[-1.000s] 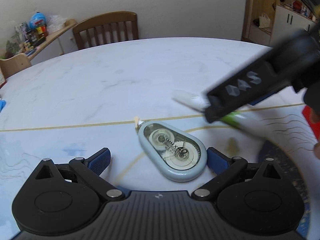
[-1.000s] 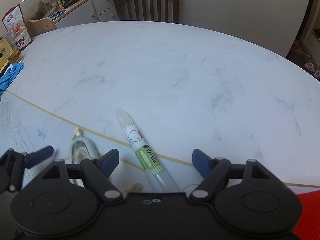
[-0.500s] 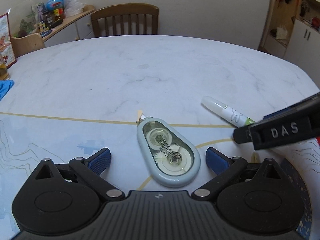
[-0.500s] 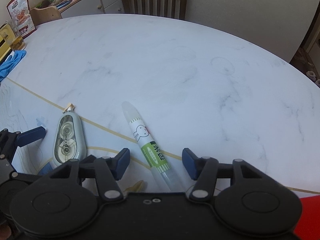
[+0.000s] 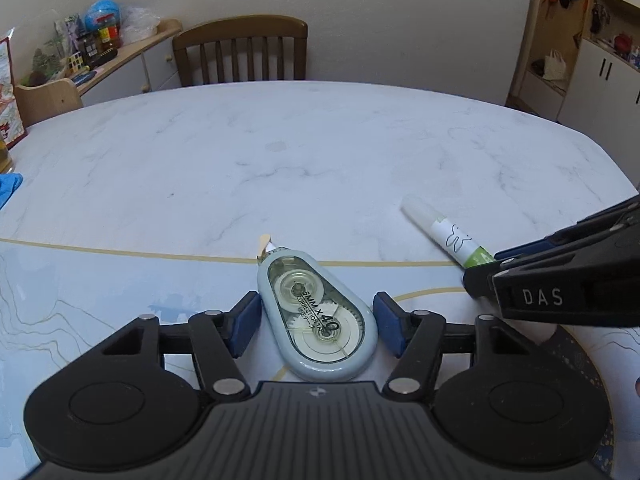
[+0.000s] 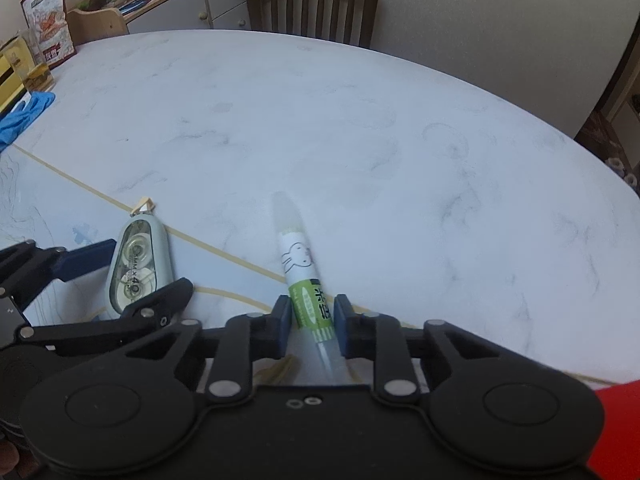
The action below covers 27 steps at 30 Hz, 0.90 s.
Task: Organize objects
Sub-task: 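Grasp the grey correction tape with the left tool while the right tool grasps the white-green glue stick, then carry the correction tape and glue stick over the red shoebox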
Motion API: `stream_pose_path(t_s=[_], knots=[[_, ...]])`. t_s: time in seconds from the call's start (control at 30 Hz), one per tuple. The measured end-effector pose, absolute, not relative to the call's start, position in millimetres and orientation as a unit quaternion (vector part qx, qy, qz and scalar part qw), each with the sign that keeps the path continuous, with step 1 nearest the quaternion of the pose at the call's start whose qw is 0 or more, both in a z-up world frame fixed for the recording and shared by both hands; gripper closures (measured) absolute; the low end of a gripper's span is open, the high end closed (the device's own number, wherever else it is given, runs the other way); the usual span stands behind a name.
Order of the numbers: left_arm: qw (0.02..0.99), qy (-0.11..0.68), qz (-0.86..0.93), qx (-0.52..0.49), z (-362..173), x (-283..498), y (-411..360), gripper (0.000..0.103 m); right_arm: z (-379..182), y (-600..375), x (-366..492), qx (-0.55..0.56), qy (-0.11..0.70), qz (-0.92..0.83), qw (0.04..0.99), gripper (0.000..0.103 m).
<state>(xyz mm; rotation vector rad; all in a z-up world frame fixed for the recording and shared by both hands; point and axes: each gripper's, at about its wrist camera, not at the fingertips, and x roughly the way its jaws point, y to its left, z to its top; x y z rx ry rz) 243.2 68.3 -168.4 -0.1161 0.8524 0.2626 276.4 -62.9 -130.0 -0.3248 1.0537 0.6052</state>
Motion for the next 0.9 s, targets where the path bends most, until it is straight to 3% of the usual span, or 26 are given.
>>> stream_pose_path(t_s=[0.5, 0.9], knots=[[0.899, 0.429, 0.067, -0.064, -160, 205, 68, 0.042, -115, -86, 224, -0.093, 0.512, 0.279, 0.807, 0.086], [0.907, 0.419, -0.009, -0.039, -122, 155, 33, 0.042, -82, -150, 172, -0.041, 0.51, 0.265, 0.817, 0.086]])
